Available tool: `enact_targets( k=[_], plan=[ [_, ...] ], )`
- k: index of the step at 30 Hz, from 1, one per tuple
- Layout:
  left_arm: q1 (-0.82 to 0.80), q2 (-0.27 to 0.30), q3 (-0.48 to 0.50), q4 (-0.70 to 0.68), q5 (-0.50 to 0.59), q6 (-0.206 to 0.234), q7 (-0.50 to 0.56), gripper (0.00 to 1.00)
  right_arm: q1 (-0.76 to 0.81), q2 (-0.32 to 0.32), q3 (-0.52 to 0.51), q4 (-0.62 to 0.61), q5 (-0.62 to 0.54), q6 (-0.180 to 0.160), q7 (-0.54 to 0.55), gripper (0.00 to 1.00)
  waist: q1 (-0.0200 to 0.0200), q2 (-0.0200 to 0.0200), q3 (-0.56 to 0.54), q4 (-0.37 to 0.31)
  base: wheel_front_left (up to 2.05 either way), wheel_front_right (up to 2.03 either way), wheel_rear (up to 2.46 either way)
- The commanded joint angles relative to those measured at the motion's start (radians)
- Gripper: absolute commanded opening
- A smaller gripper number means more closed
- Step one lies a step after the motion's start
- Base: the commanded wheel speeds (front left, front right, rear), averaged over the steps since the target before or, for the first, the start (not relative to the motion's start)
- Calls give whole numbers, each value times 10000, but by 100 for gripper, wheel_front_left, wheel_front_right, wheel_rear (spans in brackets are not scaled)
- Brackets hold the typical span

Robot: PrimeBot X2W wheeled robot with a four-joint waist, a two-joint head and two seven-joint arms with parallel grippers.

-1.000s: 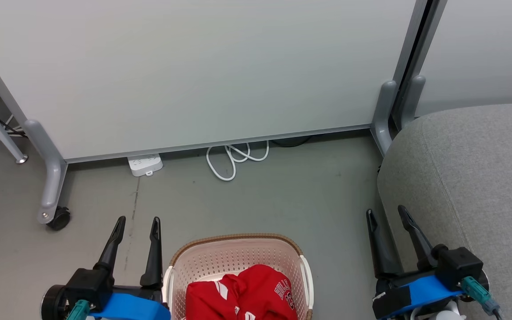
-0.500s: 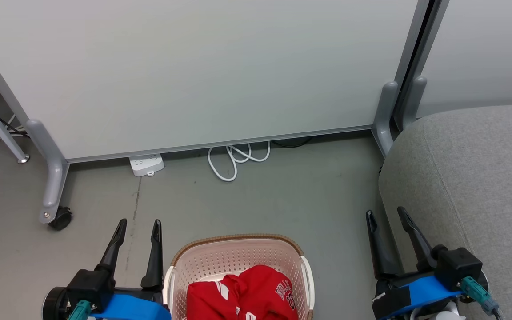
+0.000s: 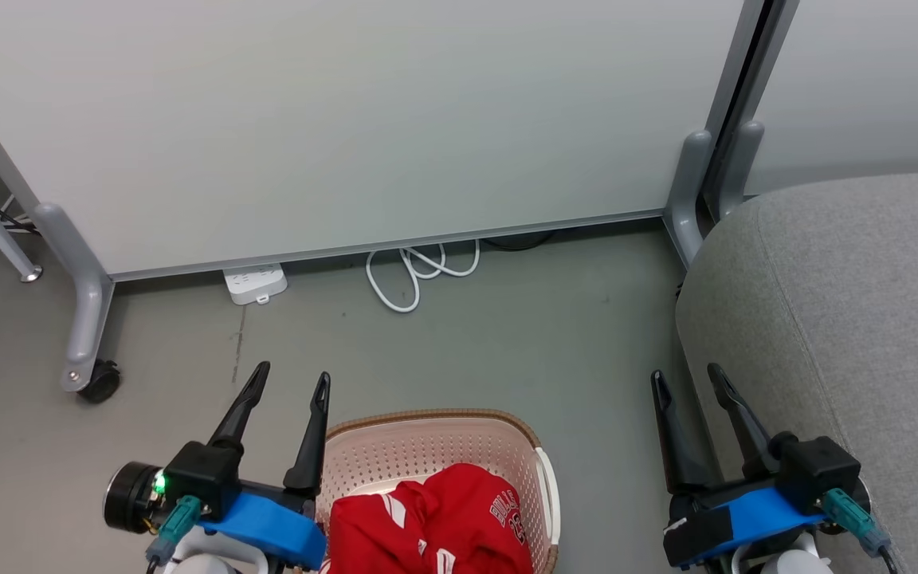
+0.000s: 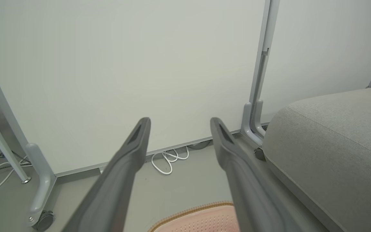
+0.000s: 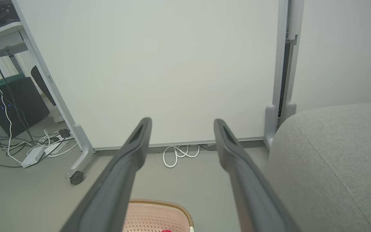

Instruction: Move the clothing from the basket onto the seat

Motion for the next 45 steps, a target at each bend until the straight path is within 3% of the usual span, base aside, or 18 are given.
enact_targets(
  k=[1, 12, 28, 45],
  plan=[
    [-287, 171, -81, 173, 141, -89, -31, 100, -180, -35, 21, -42, -22, -3, -49, 100, 0, 0, 121, -81, 0, 0, 0],
    [-2084, 949, -1526, 2056, 496, -351, -30, 100, -670, -34, -6, -174, -25, -3, -35, 100, 0, 0, 1239, -640, 0, 0, 0],
    [-4835, 2044, -5917, 4805, -233, -352, -31, 100, -1928, -28, 12, -649, 92, -3, -32, 100, 0, 0, 3790, -1266, 0, 0, 0],
    [-7104, 2542, -10137, 7473, -1502, -342, -26, 100, -3117, -26, 77, -1148, 27, -3, -32, 100, 0, 0, 6198, -1673, 0, 0, 0]
  ],
)
